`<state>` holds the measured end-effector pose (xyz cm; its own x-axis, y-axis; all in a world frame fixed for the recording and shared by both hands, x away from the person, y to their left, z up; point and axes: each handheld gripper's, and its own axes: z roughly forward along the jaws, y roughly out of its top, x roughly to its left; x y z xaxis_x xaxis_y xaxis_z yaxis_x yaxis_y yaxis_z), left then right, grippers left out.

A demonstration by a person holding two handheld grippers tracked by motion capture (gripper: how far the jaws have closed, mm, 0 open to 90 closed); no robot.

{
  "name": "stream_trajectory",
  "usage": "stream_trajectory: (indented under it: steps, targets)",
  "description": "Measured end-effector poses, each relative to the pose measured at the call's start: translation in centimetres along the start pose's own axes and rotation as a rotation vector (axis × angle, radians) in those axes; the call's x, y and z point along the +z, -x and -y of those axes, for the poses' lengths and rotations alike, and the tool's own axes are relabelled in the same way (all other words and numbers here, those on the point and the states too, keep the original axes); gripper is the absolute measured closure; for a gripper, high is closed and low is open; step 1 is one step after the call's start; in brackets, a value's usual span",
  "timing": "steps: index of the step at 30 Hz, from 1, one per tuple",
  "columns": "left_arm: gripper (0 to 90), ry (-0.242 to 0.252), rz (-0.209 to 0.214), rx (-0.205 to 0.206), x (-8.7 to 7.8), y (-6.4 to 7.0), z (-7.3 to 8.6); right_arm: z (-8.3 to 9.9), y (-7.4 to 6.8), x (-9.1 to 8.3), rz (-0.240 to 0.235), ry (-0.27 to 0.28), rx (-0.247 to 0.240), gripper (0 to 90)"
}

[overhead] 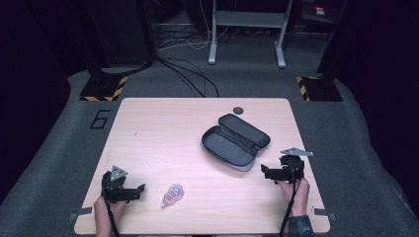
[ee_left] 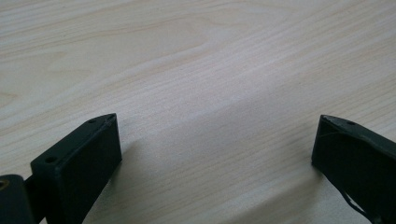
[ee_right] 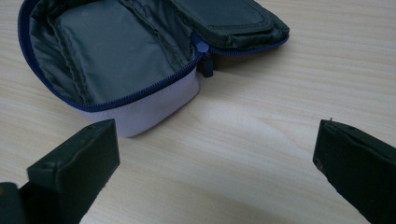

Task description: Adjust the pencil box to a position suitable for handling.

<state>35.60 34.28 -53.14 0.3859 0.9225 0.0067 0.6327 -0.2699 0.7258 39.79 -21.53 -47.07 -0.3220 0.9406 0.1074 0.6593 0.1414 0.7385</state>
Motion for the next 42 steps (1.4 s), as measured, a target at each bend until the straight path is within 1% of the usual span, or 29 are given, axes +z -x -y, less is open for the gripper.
stream_trajectory:
  steps: [2,4,6,8,10,13,14,17,18,20,22,23,25,26,27,28,29,31,32,33,35,36,37,38,39,41,42]
  targets:
    - [1.4,0.006,-0.001,-0.002,0.0,0.0,0.0,-0.7,-0.2,0.5,-0.006,-0.003,-0.009,0.0]
    - [1.4,0.005,0.000,-0.001,0.0,0.0,0.0,-0.9,-0.3,0.7,-0.008,0.000,-0.010,0.0]
    - [1.4,0.006,-0.002,-0.002,0.0,0.0,0.0,-1.5,-0.6,1.3,-0.015,-0.016,-0.016,0.0]
    - [1.3,0.005,0.000,-0.002,0.0,0.0,0.0,-1.9,-0.8,1.8,-0.019,-0.017,-0.022,0.0]
    - [1.3,0.005,0.000,-0.002,0.0,0.0,0.0,-2.3,-1.0,2.1,-0.025,-0.023,-0.013,0.0]
    - [1.4,0.005,-0.001,-0.001,0.0,0.0,0.0,-2.6,-1.2,2.5,-0.022,-0.021,-0.011,0.0]
    - [1.4,0.006,0.000,-0.002,0.0,0.0,0.0,-2.7,-1.3,2.9,-0.031,-0.028,-0.011,0.1]
    - [1.4,0.007,-0.001,-0.002,0.1,0.0,0.0,-3.1,-1.5,3.8,-0.033,-0.046,-0.004,1.9]
    - [1.4,-0.003,0.004,0.000,0.0,0.0,0.0,-3.3,-1.5,4.0,-0.038,-0.046,-0.005,2.9]
    - [1.4,0.005,0.000,-0.002,0.0,0.0,0.0,-3.6,-1.8,4.6,-0.046,-0.043,0.019,9.5]
    - [1.4,0.005,0.000,-0.002,0.0,0.0,0.0,-3.7,-1.8,4.9,-0.046,-0.035,0.018,10.8]
    - [1.4,0.005,0.000,-0.002,0.0,0.0,0.0,-3.8,-1.9,5.1,-0.037,-0.039,0.025,11.9]
    - [1.4,0.005,0.000,-0.001,0.0,0.0,0.0,-3.9,-1.9,6.1,-0.042,-0.066,0.046,16.4]
    - [1.4,0.005,0.000,-0.002,0.0,0.0,0.0,-3.9,-1.9,6.1,-0.042,-0.066,0.046,16.4]
    - [1.4,0.005,0.000,-0.002,0.0,0.0,0.0,-3.9,-2.0,6.3,-0.036,-0.072,0.052,18.7]
    - [1.4,0.005,0.000,-0.002,0.0,0.0,0.0,-3.8,-2.0,6.6,-0.031,-0.081,0.054,22.9]
    - [1.4,0.005,0.000,-0.002,0.0,0.0,0.0,-3.8,-2.1,6.9,-0.019,-0.088,0.070,30.5]
    - [1.4,0.002,0.002,-0.001,0.0,0.0,0.0,-3.8,-2.1,7.1,-0.002,-0.098,0.070,35.6]
    - [1.4,0.002,0.002,-0.001,0.0,0.0,0.0,-3.8,-2.1,7.1,-0.002,-0.098,0.070,35.6]
    - [1.4,-0.006,0.006,0.000,0.0,0.0,0.0,-3.7,-2.1,7.3,0.004,-0.112,0.076,41.5]
    - [1.4,0.002,0.000,-0.001,0.0,0.0,0.0,-3.7,-2.0,7.5,0.009,-0.116,0.070,47.9]
    - [1.4,0.002,0.000,-0.001,0.0,0.0,0.0,-3.7,-2.0,7.5,0.009,-0.116,0.070,47.9]
    - [1.6,-0.004,0.004,0.003,0.0,0.0,0.0,-3.6,-2.0,7.5,0.019,-0.115,0.071,53.4]
    - [1.6,-0.004,0.004,0.003,0.0,0.0,0.0,-3.6,-2.0,7.5,0.019,-0.115,0.071,53.4]
    - [1.8,-0.005,0.004,0.004,-0.1,0.0,0.0,-3.6,-2.0,7.5,0.027,-0.120,0.081,59.6]
    - [2.0,-0.005,0.004,0.004,-0.1,0.0,0.0,-3.6,-1.9,7.6,0.033,-0.122,0.084,64.5]
    - [2.0,-0.005,0.004,0.004,-0.1,0.0,0.0,-3.6,-1.9,7.6,0.033,-0.122,0.084,64.5]
